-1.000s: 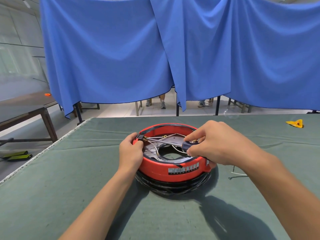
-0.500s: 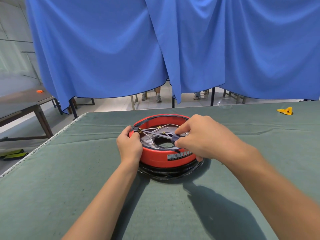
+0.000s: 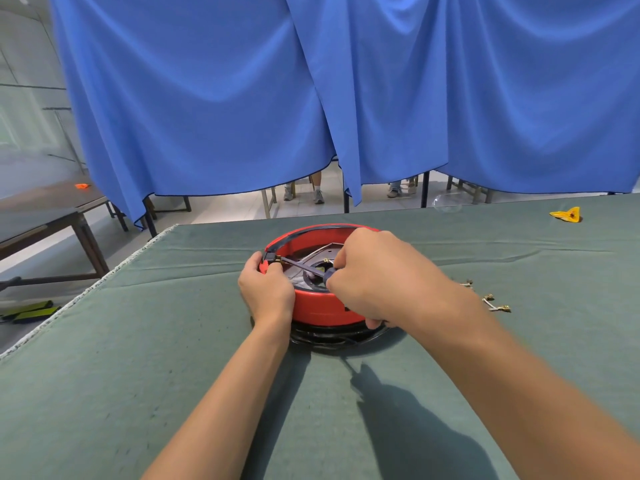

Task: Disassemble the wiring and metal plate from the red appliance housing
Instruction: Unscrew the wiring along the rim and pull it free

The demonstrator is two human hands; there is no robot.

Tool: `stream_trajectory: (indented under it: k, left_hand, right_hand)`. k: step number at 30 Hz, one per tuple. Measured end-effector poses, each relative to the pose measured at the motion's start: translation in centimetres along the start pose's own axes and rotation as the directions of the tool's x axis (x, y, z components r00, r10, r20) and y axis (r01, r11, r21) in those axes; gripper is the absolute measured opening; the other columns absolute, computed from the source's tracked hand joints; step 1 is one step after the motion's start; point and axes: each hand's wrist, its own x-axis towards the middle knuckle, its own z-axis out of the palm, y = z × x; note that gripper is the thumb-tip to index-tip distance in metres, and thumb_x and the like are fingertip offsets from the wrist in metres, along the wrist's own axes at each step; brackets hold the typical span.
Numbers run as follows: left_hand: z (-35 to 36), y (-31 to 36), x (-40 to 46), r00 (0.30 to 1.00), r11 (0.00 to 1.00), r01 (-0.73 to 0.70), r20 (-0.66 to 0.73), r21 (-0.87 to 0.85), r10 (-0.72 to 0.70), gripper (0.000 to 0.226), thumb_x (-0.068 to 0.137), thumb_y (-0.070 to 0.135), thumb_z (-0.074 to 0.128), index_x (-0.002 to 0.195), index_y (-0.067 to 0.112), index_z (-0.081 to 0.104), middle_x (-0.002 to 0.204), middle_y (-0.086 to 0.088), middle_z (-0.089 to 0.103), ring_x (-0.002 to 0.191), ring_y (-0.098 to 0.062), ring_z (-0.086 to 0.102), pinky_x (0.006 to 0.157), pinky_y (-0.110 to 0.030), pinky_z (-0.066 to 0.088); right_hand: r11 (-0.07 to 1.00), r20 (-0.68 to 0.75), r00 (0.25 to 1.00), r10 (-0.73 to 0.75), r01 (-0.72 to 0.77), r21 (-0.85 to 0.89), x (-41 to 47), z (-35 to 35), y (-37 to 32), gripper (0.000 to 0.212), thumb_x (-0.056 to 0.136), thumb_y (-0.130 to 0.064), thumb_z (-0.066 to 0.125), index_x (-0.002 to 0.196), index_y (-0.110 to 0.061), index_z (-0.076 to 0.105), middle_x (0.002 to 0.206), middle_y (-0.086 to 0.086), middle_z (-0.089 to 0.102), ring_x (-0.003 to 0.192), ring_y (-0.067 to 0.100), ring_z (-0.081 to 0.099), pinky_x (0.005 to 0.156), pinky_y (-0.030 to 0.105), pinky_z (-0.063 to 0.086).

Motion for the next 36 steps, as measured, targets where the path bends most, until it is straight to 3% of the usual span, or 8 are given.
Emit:
stream_trajectory:
  k: [4, 8, 12, 19, 25, 29, 32, 36]
  left_hand:
    - [0.0, -0.3, -0.1, 1.000, 0.999, -0.007, 0.001, 0.041, 0.007, 0.035, 0.083, 0.003, 0.048, 0.115, 0.000, 0.062, 0.112, -0.020, 0.064, 0.108, -0.037, 0.056, 0.091, -0.046, 0.046]
    - [-0.2, -0.1, 0.1, 1.000, 0.998, -0.020, 0.011, 0.053, 0.019, 0.041, 0.085, 0.005, 0.051, 0.124, 0.006, 0.060, 0.117, -0.008, 0.064, 0.108, -0.024, 0.058, 0.095, -0.033, 0.044]
    - [-0.6, 0.0, 0.5, 0.998, 0.994, -0.052, 0.053, 0.096, 0.047, 0.042, 0.084, 0.004, 0.053, 0.125, 0.006, 0.059, 0.110, -0.004, 0.066, 0.103, -0.021, 0.058, 0.091, -0.030, 0.043]
    - [-1.5, 0.5, 1.9, 0.974, 0.988, -0.075, 0.221, 0.133, 0.044, 0.043, 0.078, -0.004, 0.053, 0.118, 0.007, 0.065, 0.096, -0.003, 0.069, 0.091, -0.025, 0.063, 0.088, -0.039, 0.050]
    - [-2.6, 1.8, 2.1, 0.882, 0.967, -0.182, 0.464, 0.179, 0.080, 0.037, 0.078, -0.010, 0.052, 0.099, 0.015, 0.070, 0.075, 0.012, 0.070, 0.067, 0.001, 0.063, 0.065, -0.015, 0.051]
    - [-3.0, 4.4, 1.8, 0.861, 0.800, -0.427, 0.459, 0.423, 0.217, 0.011, 0.081, 0.014, 0.061, 0.085, 0.018, 0.071, 0.089, -0.002, 0.069, 0.085, -0.016, 0.063, 0.076, -0.028, 0.049]
    - [-2.9, 6.2, 0.5, 0.753, 0.599, -0.627, 0.585, 0.499, 0.301, 0.014, 0.079, 0.022, 0.063, 0.066, 0.023, 0.066, 0.080, 0.004, 0.065, 0.086, -0.018, 0.058, 0.074, -0.032, 0.048]
    - [-2.0, 6.6, -0.9, 0.606, 0.352, -0.781, 0.764, 0.516, 0.223, 0.011, 0.079, 0.028, 0.063, 0.068, 0.028, 0.066, 0.092, 0.008, 0.061, 0.103, -0.021, 0.045, 0.084, -0.037, 0.042]
  right_hand:
    - [1.000, -0.009, 1.000, -0.027, 0.027, -0.015, 0.0, 0.0, -0.2, 0.021, 0.091, -0.026, 0.053, 0.073, -0.016, 0.048, 0.053, -0.002, 0.042, 0.046, 0.013, 0.042, 0.045, 0.020, 0.033]
    - [0.999, 0.030, 0.999, 0.032, -0.033, 0.040, 0.4, -0.5, 1.0, 0.016, 0.089, -0.025, 0.053, 0.083, -0.014, 0.063, 0.057, 0.001, 0.058, 0.043, 0.019, 0.059, 0.047, 0.022, 0.045]
    - [0.982, 0.070, 0.996, 0.051, -0.063, 0.179, 0.9, -1.8, 2.9, 0.010, 0.081, -0.022, 0.061, 0.080, -0.020, 0.072, 0.060, 0.000, 0.066, 0.038, 0.016, 0.057, 0.038, 0.017, 0.037]
    - [0.941, -0.068, 0.992, 0.103, -0.075, 0.329, 2.9, -2.3, 5.7, 0.005, 0.079, -0.023, 0.068, 0.079, -0.022, 0.072, 0.050, -0.006, 0.064, 0.036, 0.013, 0.057, 0.033, 0.015, 0.035]
    - [0.938, -0.153, 0.981, 0.124, -0.065, 0.339, 4.4, 0.1, 6.7, 0.006, 0.081, -0.031, 0.067, 0.080, -0.025, 0.068, 0.064, -0.005, 0.069, 0.038, 0.009, 0.061, 0.050, 0.023, 0.043]
    - [0.941, -0.199, 0.969, 0.145, -0.073, 0.330, 4.7, 1.0, 7.2, 0.006, 0.081, -0.033, 0.067, 0.079, -0.027, 0.067, 0.059, -0.009, 0.065, 0.039, 0.008, 0.061, 0.056, 0.029, 0.052]
    - [0.933, -0.182, 0.970, 0.164, -0.092, 0.348, 4.8, 1.5, 7.4, 0.006, 0.081, -0.032, 0.066, 0.083, -0.026, 0.068, 0.060, -0.008, 0.063, 0.043, 0.011, 0.064, 0.061, 0.031, 0.054]
    - [0.931, -0.183, 0.970, 0.162, -0.089, 0.354, 4.7, 1.8, 7.3, 0.013, 0.082, -0.037, 0.065, 0.087, -0.025, 0.069, 0.070, -0.004, 0.068, 0.057, 0.018, 0.066, 0.070, 0.039, 0.057]
